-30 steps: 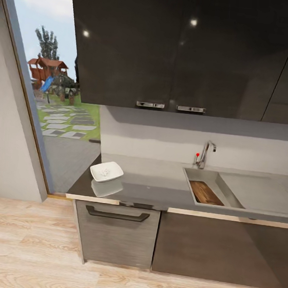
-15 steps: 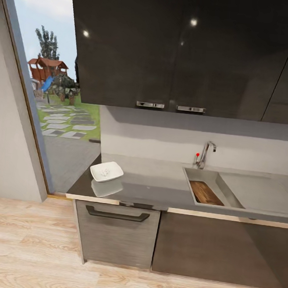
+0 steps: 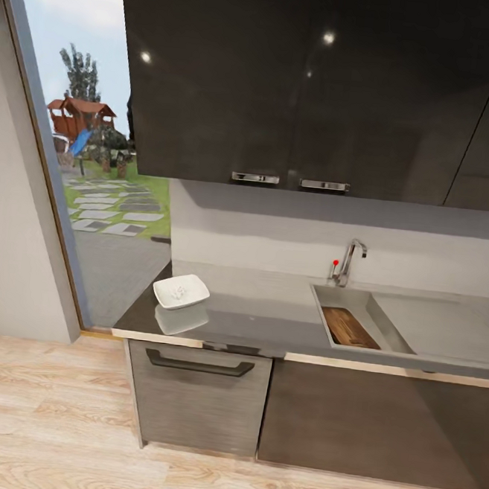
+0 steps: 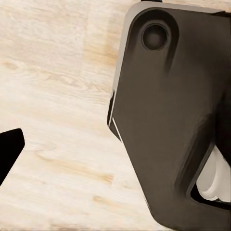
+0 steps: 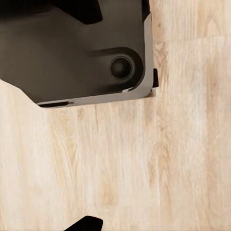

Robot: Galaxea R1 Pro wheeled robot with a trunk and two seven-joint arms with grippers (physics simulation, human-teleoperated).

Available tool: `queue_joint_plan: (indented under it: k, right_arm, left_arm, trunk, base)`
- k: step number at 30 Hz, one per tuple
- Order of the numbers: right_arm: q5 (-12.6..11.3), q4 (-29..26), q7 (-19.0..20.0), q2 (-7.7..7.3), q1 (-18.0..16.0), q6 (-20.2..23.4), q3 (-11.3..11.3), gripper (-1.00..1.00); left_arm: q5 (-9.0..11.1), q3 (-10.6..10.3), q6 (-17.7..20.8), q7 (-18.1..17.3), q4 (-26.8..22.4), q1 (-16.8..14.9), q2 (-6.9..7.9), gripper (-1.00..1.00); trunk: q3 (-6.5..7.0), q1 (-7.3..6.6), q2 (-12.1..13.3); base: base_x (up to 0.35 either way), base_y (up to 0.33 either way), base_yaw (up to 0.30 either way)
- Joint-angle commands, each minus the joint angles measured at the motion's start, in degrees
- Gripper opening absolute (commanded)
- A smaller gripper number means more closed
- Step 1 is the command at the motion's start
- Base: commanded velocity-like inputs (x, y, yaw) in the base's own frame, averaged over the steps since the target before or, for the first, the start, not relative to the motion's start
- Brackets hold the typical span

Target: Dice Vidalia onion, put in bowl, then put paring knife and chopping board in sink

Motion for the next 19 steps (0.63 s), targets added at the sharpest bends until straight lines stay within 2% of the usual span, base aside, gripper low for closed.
queue_joint_plan:
  k: [1,3,8,19]
  right_arm:
    - [-0.5,-0.1,0.0,0.50,0.0,-0.2,0.1,1.00]
    - [-0.5,-0.2,0.0,1.14,0.0,-0.2,0.1,1.00]
    - [-0.5,-0.3,0.1,1.76,0.0,-0.2,0.1,1.00]
    - [-0.5,-0.3,0.1,1.79,0.0,-0.2,0.1,1.00]
  left_arm:
    - [0.4,-0.5,0.1,0.1,0.1,0.4,-0.11,1.00]
    - [0.4,-0.5,0.0,0.0,0.0,0.7,0.08,1.00]
    - [0.3,-0.5,-0.4,-0.1,-0.2,0.9,1.77,1.00]
    - [0.2,-0.4,-1.6,-0.4,-0.8,0.9,1.99,1.00]
  trunk:
    - [-0.02,0.02,0.0]
    - [-0.02,0.02,0.0]
    - [-0.02,0.02,0.0]
    - [-0.02,0.02,0.0]
  base:
    - [0.000,0.000,0.000]
    - [0.000,0.000,0.000]
    - [0.000,0.000,0.000]
    - [0.000,0.000,0.000]
